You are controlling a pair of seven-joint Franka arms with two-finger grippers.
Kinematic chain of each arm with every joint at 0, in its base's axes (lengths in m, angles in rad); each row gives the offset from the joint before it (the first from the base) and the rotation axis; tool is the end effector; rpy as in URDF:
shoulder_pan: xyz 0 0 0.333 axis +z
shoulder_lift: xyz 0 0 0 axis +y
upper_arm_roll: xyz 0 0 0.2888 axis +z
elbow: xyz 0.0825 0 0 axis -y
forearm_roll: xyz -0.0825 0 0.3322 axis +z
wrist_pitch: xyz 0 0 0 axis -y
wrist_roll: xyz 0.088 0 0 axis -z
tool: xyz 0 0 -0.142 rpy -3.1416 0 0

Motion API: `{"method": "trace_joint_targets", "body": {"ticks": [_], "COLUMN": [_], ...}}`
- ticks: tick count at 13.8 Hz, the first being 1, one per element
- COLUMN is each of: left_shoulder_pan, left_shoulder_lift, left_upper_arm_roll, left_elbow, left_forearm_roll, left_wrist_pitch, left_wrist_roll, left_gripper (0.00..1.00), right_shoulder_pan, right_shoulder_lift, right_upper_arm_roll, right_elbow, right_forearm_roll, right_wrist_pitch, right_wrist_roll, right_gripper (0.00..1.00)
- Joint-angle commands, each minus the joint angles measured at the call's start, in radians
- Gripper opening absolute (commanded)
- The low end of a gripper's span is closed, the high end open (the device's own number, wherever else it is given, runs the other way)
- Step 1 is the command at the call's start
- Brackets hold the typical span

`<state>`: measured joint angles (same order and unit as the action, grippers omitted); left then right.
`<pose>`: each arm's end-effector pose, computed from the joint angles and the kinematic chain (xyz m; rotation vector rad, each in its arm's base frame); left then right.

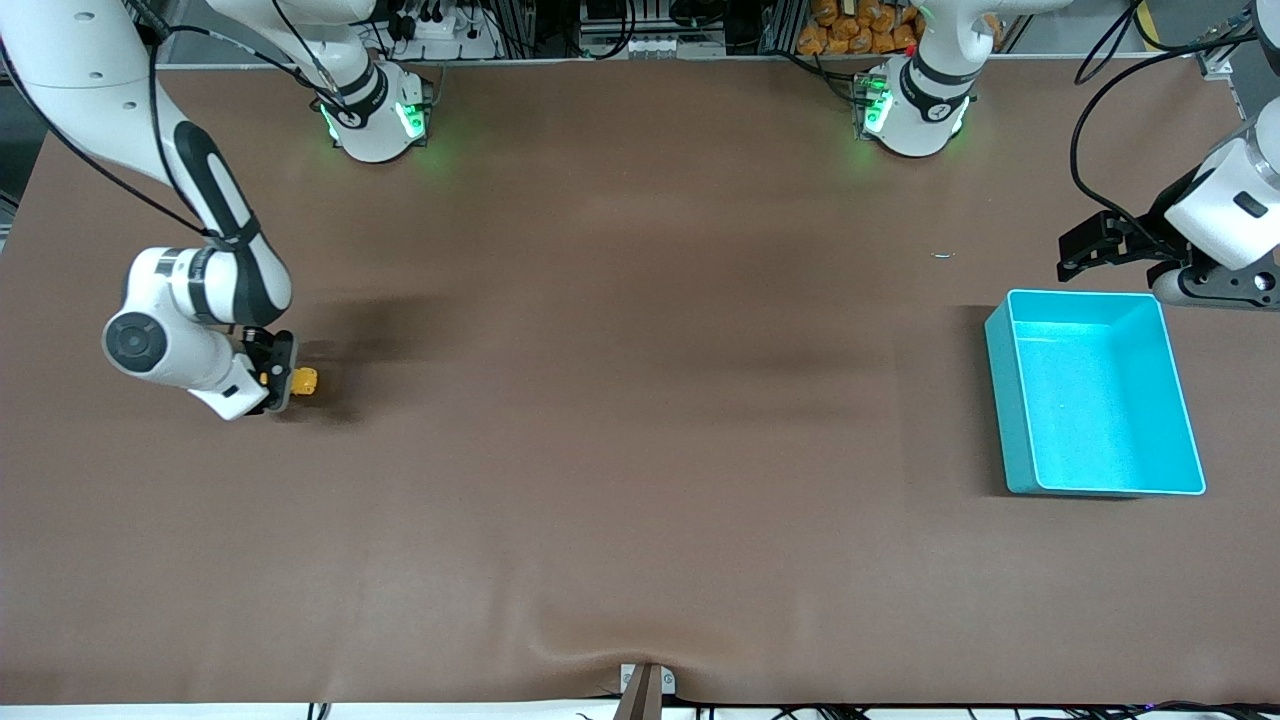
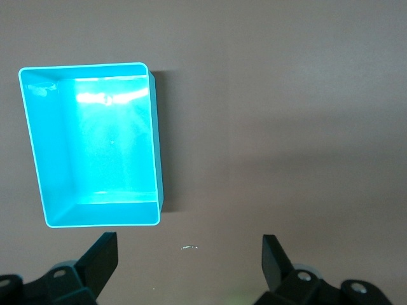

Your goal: Wind and store yellow beetle car

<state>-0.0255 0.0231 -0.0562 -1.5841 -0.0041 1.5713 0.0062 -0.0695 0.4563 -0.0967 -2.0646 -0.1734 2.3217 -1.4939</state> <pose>0.5053 -0.0417 0.5451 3.1340 -0.1377 -0.0565 0.5121 -0.0950 0.1788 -2.2885 -2.0573 0.3878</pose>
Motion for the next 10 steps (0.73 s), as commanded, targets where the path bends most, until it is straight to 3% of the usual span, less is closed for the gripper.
{"method": "trace_joint_targets", "body": {"ticks": [1, 10], "left_shoulder_pan": [0.003, 0.004], "left_shoulder_lift": [0.003, 0.004], "left_upper_arm_roll": [-0.002, -0.002], "left_elbow": [0.01, 0.01], "left_forearm_roll": [0.012, 0.013], "left_wrist_pitch": [0.004, 0.003], "left_wrist_roll": [0.018, 0.018], "left_gripper": [1.0, 1.0], "right_shoulder_pan": [-0.03, -0.036], "right_shoulder_lift": [-0.004, -0.018], "right_upper_arm_roll": [0.015, 0.015], "right_elbow": [0.06, 0.073], "right_forearm_roll": [-0.005, 0.032], "right_wrist_pitch": [-0.071, -0.114], "right_wrist_roll": [-0.009, -0.019], "right_gripper": [0.84, 0.85]}}
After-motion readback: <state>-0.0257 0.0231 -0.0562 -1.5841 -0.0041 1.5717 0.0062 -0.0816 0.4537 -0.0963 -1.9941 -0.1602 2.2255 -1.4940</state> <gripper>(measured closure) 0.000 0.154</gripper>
